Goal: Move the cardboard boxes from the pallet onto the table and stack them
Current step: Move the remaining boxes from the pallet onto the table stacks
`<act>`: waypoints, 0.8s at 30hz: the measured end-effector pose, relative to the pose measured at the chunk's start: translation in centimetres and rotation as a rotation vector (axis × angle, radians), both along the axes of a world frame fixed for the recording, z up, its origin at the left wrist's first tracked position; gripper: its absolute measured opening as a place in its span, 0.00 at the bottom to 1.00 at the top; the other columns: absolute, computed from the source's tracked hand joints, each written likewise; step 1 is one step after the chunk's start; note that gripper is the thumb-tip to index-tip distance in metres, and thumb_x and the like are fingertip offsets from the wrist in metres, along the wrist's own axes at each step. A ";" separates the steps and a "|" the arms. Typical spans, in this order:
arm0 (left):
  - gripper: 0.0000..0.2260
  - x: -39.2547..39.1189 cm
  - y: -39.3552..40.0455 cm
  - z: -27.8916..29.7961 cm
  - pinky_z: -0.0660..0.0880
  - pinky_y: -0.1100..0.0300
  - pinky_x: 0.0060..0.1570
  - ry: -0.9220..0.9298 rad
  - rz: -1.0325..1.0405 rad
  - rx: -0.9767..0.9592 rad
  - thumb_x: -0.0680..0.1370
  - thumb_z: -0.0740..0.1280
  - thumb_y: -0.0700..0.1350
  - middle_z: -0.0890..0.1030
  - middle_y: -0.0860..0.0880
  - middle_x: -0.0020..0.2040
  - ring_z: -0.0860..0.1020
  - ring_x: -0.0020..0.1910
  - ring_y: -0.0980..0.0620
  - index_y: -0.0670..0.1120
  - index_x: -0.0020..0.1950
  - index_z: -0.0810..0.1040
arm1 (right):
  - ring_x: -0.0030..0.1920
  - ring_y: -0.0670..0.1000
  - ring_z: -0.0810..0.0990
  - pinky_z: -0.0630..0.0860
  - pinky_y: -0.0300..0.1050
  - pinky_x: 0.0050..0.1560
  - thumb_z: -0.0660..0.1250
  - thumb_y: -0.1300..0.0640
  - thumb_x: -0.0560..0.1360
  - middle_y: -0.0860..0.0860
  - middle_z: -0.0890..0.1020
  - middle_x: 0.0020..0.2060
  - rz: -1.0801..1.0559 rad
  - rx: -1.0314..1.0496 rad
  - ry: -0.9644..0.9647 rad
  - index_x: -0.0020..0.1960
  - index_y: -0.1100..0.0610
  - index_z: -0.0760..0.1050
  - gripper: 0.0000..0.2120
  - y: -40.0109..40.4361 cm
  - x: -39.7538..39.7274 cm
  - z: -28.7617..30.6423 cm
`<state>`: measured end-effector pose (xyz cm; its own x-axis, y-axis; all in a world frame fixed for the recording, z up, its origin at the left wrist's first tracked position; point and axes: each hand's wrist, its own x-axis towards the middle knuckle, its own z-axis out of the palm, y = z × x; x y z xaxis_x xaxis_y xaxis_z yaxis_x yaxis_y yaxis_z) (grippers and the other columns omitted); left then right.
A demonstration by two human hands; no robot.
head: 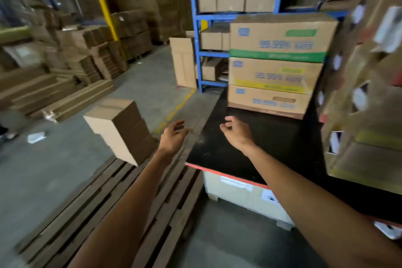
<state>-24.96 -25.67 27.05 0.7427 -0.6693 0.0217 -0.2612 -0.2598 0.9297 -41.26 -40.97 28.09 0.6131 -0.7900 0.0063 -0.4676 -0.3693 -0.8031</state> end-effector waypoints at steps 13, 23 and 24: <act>0.19 22.6 8.6 -4.1 0.80 0.45 0.55 -0.024 0.354 0.229 0.75 0.68 0.51 0.83 0.44 0.59 0.82 0.53 0.44 0.47 0.66 0.78 | 0.62 0.54 0.78 0.75 0.49 0.57 0.62 0.47 0.81 0.52 0.77 0.67 0.473 -0.201 0.178 0.73 0.55 0.68 0.23 1.7 27.9 -4.9; 0.15 40.1 12.0 -4.8 0.75 0.63 0.40 0.091 0.497 0.188 0.82 0.65 0.47 0.78 0.49 0.58 0.79 0.51 0.50 0.47 0.69 0.75 | 0.67 0.55 0.74 0.71 0.49 0.63 0.61 0.48 0.82 0.52 0.75 0.69 0.550 -0.141 0.232 0.73 0.54 0.68 0.22 3.9 47.9 -6.5; 0.15 42.1 12.2 -4.9 0.75 0.65 0.40 0.098 0.499 0.177 0.82 0.65 0.46 0.79 0.49 0.58 0.79 0.49 0.52 0.46 0.69 0.75 | 0.67 0.55 0.73 0.70 0.49 0.64 0.61 0.48 0.82 0.52 0.75 0.69 0.549 -0.134 0.236 0.73 0.54 0.68 0.22 4.3 49.9 -6.4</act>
